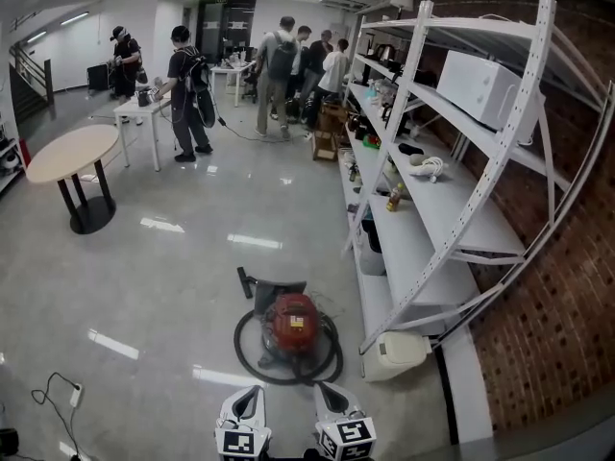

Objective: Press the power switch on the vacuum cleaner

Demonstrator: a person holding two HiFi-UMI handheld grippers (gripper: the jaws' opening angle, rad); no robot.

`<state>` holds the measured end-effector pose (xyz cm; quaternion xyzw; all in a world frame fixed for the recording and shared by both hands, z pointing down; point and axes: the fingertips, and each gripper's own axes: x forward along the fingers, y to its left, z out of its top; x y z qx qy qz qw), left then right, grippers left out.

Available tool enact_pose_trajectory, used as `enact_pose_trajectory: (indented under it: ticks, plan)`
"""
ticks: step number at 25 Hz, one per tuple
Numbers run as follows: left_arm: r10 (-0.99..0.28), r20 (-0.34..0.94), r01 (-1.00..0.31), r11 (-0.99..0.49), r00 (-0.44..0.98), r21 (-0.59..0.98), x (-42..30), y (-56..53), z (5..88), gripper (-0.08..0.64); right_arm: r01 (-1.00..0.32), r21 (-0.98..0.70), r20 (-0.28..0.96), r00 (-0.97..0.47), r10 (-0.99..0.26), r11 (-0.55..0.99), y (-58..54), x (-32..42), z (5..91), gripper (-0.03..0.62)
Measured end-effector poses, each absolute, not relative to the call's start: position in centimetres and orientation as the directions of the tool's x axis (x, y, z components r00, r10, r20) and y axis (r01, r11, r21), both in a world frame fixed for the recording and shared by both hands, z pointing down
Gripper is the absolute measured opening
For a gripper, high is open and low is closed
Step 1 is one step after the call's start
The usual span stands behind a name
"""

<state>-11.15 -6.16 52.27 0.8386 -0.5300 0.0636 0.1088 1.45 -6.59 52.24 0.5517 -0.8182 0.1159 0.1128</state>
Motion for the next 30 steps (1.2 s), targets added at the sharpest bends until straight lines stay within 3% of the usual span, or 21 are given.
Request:
enact_pose_trajectory:
  ticks: [16, 30]
  plan:
    - [-0.896, 0.225, -0.923, -0.381, 0.384, 0.059, -3.6, -0.6, 51.2, 0.015, -0.898, -0.067, 0.29, -0.435, -0.852, 0.436, -1.1, 8.0, 51.0, -0.008]
    - [-0.901, 0.221, -0.926, -0.377, 0.374, 0.032, -2.5, 2.5, 51.0, 0.015, -0.891, -0.068, 0.274, -0.449, -0.85, 0.449, 1.9, 12.4, 51.5, -0.008]
